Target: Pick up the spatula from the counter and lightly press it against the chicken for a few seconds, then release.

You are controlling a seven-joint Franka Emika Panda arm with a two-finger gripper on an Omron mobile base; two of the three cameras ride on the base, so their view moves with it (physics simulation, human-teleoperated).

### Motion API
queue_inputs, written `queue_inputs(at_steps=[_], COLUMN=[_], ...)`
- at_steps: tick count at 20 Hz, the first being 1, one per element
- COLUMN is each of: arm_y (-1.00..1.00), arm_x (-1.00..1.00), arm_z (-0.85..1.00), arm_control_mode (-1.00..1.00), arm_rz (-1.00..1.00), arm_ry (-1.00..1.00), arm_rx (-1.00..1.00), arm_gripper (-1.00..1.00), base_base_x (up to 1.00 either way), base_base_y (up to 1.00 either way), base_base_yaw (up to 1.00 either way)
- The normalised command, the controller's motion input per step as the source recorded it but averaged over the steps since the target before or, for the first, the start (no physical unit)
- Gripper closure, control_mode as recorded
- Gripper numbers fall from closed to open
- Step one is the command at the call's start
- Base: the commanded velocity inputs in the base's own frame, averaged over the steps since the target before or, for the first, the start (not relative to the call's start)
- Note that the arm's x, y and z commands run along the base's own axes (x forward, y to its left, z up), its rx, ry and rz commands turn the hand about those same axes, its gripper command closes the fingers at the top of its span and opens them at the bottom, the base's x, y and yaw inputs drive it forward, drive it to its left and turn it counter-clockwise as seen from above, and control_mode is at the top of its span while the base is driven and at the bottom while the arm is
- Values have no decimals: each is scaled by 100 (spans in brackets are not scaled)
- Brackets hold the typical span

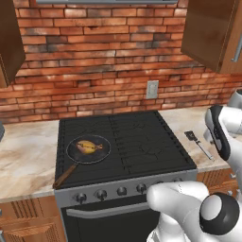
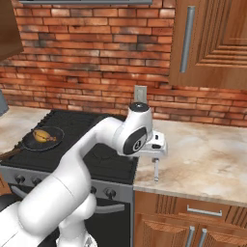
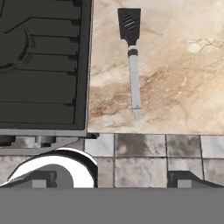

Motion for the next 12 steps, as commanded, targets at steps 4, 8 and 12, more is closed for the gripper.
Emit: queue_inputs(at_steps=[4, 8, 12], arm_y=[-10, -10, -8], arm_x=[0, 0, 4], arm_z=[-33, -27, -24], arm_control_mode=[-100, -100, -100], arm_rz=[0, 0, 0], arm_ry=[-1, -4, -6], arm_rx=[0, 0, 0], arm_gripper=[-100, -100, -100], base_base_x=[0, 0, 0], base_base_y=[0, 0, 0], base_base_yaw=[0, 0, 0])
